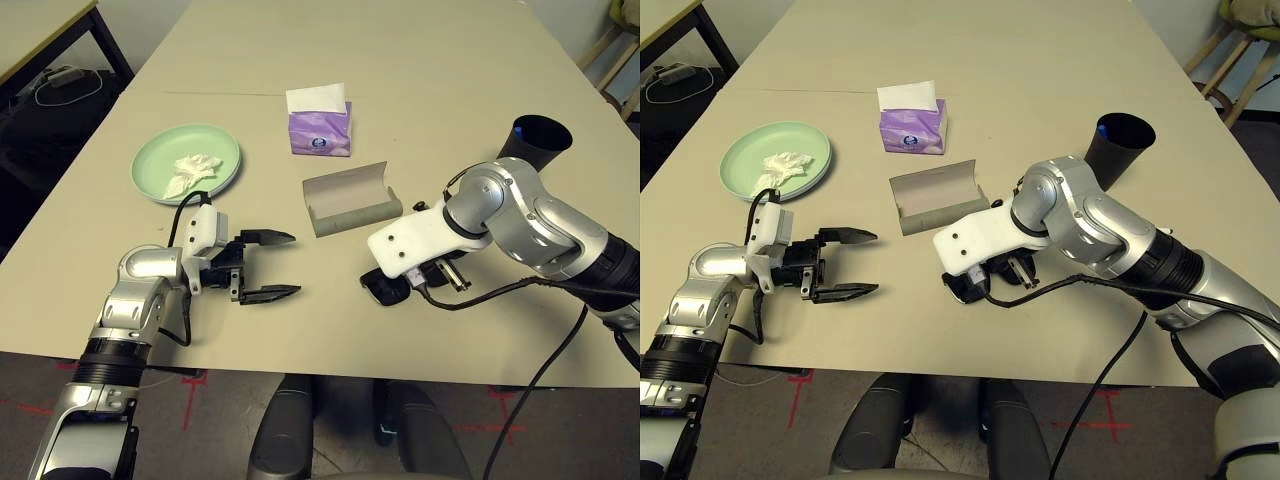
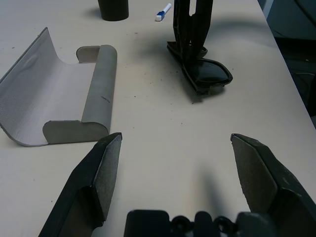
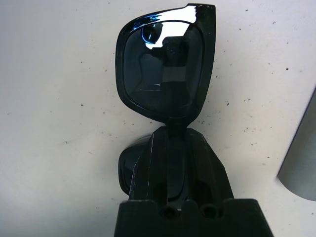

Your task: Organize and tidy the items on the table.

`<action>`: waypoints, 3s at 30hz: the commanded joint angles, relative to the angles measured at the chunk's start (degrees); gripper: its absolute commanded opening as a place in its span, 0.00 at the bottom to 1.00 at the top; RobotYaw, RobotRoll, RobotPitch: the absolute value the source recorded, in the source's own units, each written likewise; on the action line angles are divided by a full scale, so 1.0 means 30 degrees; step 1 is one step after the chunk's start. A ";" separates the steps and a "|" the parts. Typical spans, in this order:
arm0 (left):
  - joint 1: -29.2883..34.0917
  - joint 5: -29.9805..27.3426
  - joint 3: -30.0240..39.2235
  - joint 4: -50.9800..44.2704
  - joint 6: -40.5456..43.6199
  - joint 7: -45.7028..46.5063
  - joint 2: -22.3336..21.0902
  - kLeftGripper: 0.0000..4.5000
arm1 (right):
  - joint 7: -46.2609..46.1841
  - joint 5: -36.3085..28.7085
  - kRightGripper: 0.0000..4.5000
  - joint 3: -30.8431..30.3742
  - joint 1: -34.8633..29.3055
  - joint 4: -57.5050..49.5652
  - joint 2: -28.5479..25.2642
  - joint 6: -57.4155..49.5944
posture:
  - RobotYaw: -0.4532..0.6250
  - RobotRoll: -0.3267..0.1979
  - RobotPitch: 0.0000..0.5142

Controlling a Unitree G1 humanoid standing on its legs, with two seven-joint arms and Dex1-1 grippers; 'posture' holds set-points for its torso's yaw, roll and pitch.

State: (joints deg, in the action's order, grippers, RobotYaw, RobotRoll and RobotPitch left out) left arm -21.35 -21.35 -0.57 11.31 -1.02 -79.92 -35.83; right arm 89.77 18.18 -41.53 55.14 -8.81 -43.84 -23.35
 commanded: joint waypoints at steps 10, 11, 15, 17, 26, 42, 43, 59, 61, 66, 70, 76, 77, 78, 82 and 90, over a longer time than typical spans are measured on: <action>0.0406 -0.0280 -0.0011 -0.0761 0.0246 0.0157 -0.0214 1.00 | 0.0623 -0.0304 0.07 0.1266 0.0273 0.0332 0.0051 0.0632 | 0.71 0.62 0.38; 0.0400 -0.0282 -0.0018 -0.0777 0.0221 0.0175 -0.0225 1.00 | 0.0654 -0.0358 0.07 0.1388 0.0354 0.0355 0.0072 0.0634 | 0.71 0.62 0.38; 0.0309 -0.0334 -0.0012 -0.0712 0.0204 0.0144 -0.0290 1.00 | 0.0880 -0.0904 0.07 0.2130 0.1060 0.0509 0.0327 0.0363 | 0.71 0.62 0.36; 0.0224 -0.0359 -0.0017 -0.0703 0.0255 0.0125 -0.0328 1.00 | 0.0832 -0.1171 0.07 0.2510 0.1605 0.0885 0.0563 0.0160 | 0.70 0.62 0.36; -0.0230 -0.0366 -0.0015 -0.0368 0.0247 0.0041 -0.0458 1.00 | -0.1026 -0.0836 0.07 0.3274 0.4250 0.4928 0.2040 0.1376 | 0.70 0.62 0.34; -0.1349 -0.0631 0.0978 0.0525 0.1207 0.1377 -0.0540 1.00 | -0.5553 0.1796 0.07 0.2982 0.6951 1.1822 0.5506 0.5473 | 0.71 0.62 0.31; -0.1398 -0.0637 0.1101 0.0683 0.1183 0.1492 -0.0521 1.00 | -0.5654 0.1897 0.07 0.2963 0.6945 1.1906 0.5641 0.5534 | 0.71 0.62 0.31; -0.1594 -0.0954 0.1536 0.1309 -0.0293 0.1317 0.0068 1.00 | -0.6811 0.3814 0.07 0.2527 0.5338 1.0503 0.6494 0.5567 | 0.70 0.62 0.31; -0.1614 -0.0870 0.1460 0.1322 -0.0328 0.1314 0.0050 1.00 | -0.6624 0.3867 0.07 0.2563 0.5071 1.0060 0.6624 0.5302 | 0.70 0.62 0.31; -0.1572 -0.0873 0.1354 0.1087 -0.0160 0.1411 0.0049 1.00 | -0.6775 0.4211 0.07 0.2537 0.4848 1.0028 0.6955 0.4947 | 0.70 0.62 0.31; -0.1563 -0.0790 0.1331 0.0957 -0.0175 0.1439 -0.0067 1.00 | -0.6665 0.4231 0.07 0.2610 0.4788 1.0041 0.7397 0.4388 | 0.71 0.62 0.30; -0.1476 -0.0884 0.1424 0.0723 0.0023 0.1446 -0.0282 1.00 | -0.6576 0.4342 0.07 0.2505 0.4829 1.0346 0.7652 0.3878 | 0.71 0.62 0.30; -0.1472 -0.0885 0.1414 0.0696 0.0036 0.1464 -0.0286 1.00 | -0.6627 0.4388 0.07 0.2480 0.4856 1.0462 0.7666 0.3861 | 0.71 0.62 0.30; -0.1455 -0.0883 0.1406 0.0661 0.0052 0.1480 -0.0293 1.00 | -0.6662 0.4430 0.07 0.2466 0.4870 1.0557 0.7686 0.3852 | 0.71 0.62 0.30; -0.1431 -0.0877 0.1362 0.0519 0.0140 0.1558 -0.0298 1.00 | -0.6837 0.4766 0.07 0.2339 0.5036 1.1254 0.7855 0.3832 | 0.71 0.62 0.30; -0.1357 -0.0866 0.1315 0.0214 0.0240 0.1672 -0.0241 1.00 | -0.7507 0.5514 0.07 0.2063 0.5637 1.2966 0.8551 0.3936 | 0.71 0.62 0.30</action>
State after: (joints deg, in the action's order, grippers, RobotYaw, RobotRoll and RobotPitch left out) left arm -26.17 -23.78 3.50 13.51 -0.51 -74.98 -36.34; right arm 68.21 34.07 -34.81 71.17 28.99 -18.70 -11.78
